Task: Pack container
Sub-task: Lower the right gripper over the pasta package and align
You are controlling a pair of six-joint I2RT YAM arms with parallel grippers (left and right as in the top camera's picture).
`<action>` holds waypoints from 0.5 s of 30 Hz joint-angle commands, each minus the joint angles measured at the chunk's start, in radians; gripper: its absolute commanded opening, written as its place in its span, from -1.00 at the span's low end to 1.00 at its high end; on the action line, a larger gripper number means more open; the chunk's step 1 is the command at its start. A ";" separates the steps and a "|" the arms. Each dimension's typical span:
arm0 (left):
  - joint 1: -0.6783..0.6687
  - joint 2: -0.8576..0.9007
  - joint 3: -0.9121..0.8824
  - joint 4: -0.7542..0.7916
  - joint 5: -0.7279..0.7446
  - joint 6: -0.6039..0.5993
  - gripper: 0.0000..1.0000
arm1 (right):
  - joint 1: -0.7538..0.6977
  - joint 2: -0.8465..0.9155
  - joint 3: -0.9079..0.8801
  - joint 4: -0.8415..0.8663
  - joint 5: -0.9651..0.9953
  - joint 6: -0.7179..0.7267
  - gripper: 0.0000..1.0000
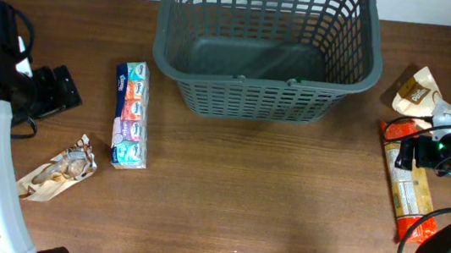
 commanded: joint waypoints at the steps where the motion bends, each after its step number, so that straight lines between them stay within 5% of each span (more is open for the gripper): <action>1: 0.005 0.004 -0.001 -0.001 0.003 0.015 0.99 | -0.008 0.000 -0.015 -0.016 0.006 -0.011 0.98; 15: 0.005 0.004 -0.001 -0.001 0.003 0.015 0.99 | -0.009 0.000 -0.163 0.215 -0.016 -0.007 0.97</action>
